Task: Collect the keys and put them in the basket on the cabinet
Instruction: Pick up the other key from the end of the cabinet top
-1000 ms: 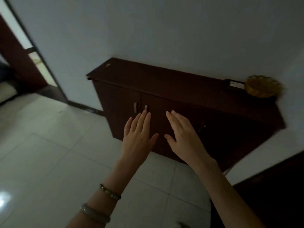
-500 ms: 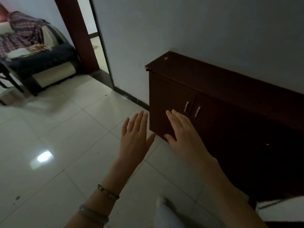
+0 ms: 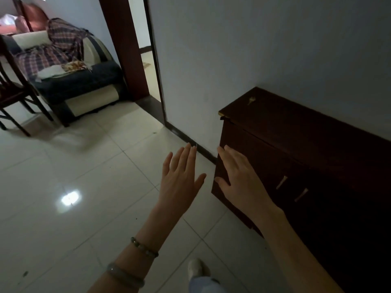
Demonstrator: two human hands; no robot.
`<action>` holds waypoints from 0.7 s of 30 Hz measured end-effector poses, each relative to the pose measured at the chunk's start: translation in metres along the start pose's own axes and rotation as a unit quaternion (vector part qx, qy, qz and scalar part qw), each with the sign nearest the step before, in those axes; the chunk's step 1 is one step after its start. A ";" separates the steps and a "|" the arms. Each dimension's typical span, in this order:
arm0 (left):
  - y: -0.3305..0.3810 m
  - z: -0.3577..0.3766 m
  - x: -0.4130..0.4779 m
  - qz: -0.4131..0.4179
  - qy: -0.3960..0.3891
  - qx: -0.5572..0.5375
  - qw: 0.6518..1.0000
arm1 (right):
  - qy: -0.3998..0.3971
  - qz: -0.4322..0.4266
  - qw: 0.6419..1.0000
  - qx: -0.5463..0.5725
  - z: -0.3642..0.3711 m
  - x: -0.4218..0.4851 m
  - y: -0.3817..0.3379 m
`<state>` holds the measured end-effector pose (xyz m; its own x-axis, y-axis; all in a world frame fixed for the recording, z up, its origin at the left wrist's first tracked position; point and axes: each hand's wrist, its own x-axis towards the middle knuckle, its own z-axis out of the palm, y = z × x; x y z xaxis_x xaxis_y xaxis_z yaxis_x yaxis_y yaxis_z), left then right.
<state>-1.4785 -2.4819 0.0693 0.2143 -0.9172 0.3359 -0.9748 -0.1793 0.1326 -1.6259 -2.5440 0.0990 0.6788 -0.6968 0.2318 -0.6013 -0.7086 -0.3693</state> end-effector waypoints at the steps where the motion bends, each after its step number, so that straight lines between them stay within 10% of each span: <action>1: -0.007 0.003 0.018 0.000 0.003 -0.001 1.000 | -0.002 0.001 1.000 0.000 0.002 0.018 0.005; 21: -0.166 0.089 0.268 0.027 -0.007 -0.045 0.999 | -0.002 0.056 0.998 0.004 0.071 0.305 0.051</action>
<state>-1.2652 -2.7294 0.0542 0.1592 -0.9300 0.3313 -0.9755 -0.0966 0.1975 -1.4199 -2.7847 0.0869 0.6085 -0.7715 0.1858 -0.6706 -0.6250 -0.3994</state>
